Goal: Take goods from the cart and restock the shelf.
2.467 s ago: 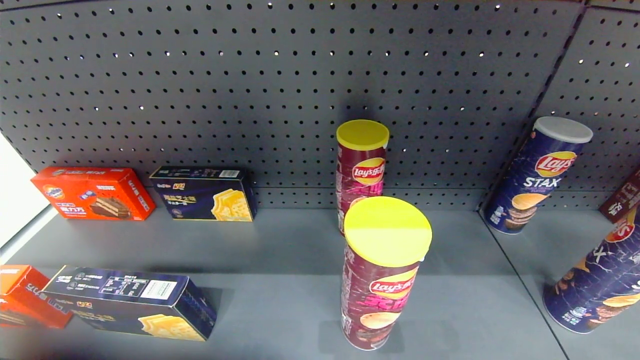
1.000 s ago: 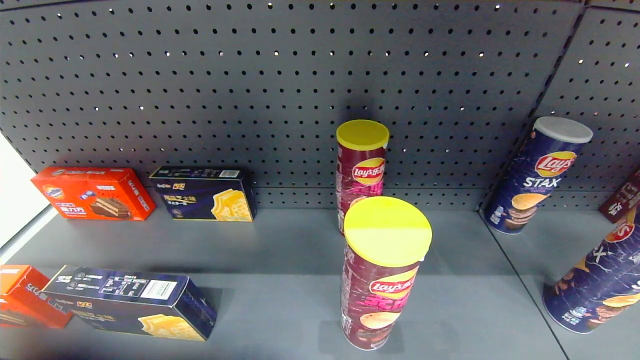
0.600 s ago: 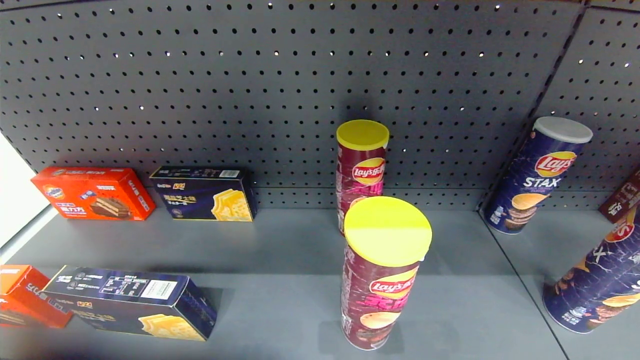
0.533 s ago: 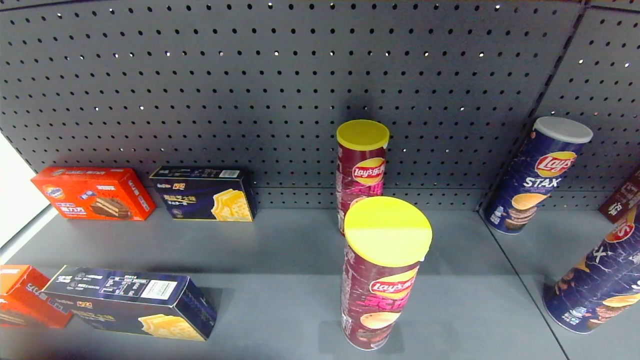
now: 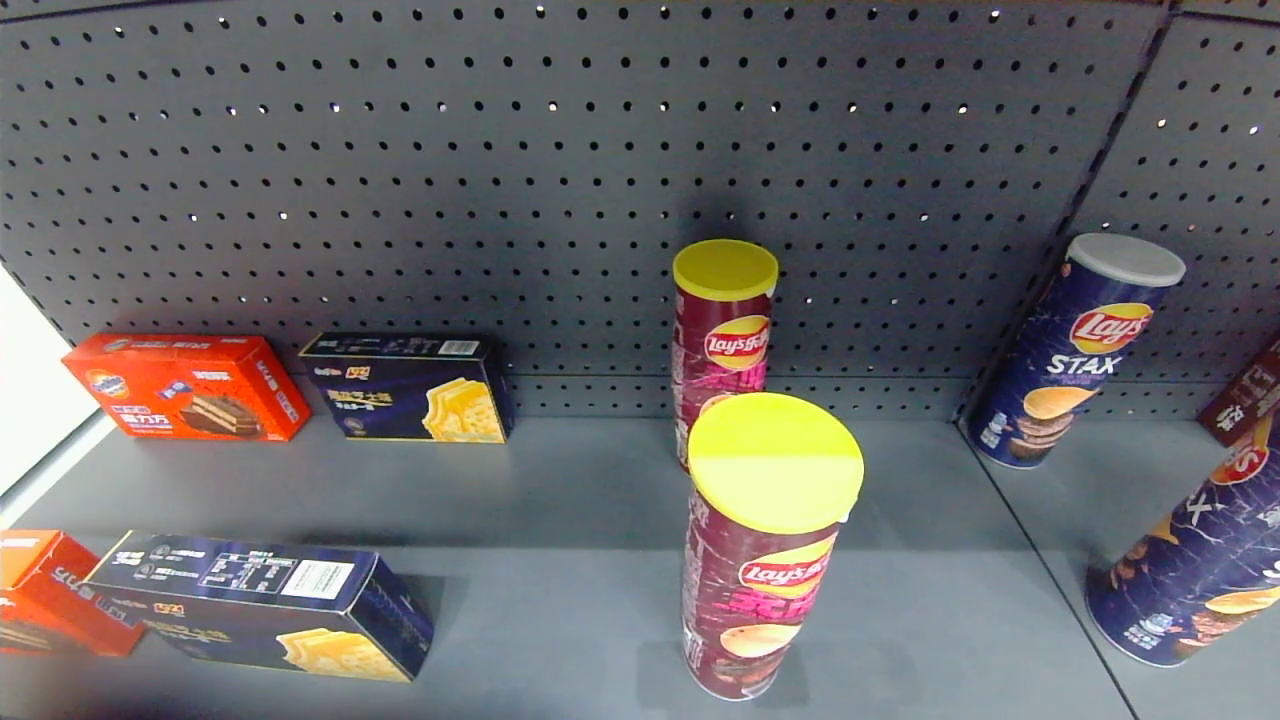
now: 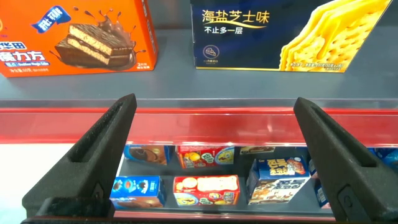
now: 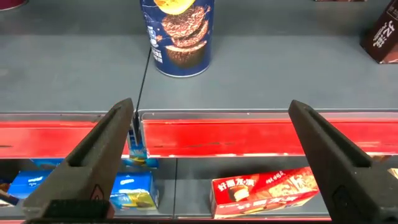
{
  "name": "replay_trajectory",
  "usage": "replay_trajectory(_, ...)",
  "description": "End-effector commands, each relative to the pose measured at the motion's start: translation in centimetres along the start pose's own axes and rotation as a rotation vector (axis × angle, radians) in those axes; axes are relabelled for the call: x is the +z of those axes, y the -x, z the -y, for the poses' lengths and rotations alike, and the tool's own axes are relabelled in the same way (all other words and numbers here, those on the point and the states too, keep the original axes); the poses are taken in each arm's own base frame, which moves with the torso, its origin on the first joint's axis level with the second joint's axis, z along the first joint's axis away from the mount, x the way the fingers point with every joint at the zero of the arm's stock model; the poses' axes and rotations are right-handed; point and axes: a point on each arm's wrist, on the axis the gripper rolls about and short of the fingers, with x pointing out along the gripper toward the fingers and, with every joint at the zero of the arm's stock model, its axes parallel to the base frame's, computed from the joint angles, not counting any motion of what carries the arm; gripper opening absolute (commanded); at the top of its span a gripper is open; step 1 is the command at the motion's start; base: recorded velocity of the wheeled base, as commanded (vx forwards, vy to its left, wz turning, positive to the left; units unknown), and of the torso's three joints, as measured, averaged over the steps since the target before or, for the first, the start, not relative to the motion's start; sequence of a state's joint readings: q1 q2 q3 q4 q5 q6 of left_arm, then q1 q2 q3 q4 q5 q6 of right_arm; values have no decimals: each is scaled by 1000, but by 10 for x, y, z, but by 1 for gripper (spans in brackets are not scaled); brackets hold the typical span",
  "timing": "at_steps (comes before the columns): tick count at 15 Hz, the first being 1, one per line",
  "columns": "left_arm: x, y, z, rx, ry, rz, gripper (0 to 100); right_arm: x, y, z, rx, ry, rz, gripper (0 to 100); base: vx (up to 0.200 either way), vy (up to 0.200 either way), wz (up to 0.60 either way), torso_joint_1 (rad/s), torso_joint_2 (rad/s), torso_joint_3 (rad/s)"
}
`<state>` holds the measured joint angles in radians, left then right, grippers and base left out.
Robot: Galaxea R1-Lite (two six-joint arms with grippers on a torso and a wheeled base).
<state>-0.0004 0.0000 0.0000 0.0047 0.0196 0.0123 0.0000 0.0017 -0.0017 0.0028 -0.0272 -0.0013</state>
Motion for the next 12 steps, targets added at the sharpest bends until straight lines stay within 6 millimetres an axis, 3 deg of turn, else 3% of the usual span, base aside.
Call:
replay_trajectory(1, 0, 0, 0, -1, 0, -1, 100, 0, 0, 0, 0, 3, 1, 100, 0, 0, 0, 0, 0, 0)
replay_trajectory(12, 0, 0, 0, 8, 0, -2, 100, 0, 0, 0, 0, 5, 1, 100, 0, 0, 0, 0, 0, 0)
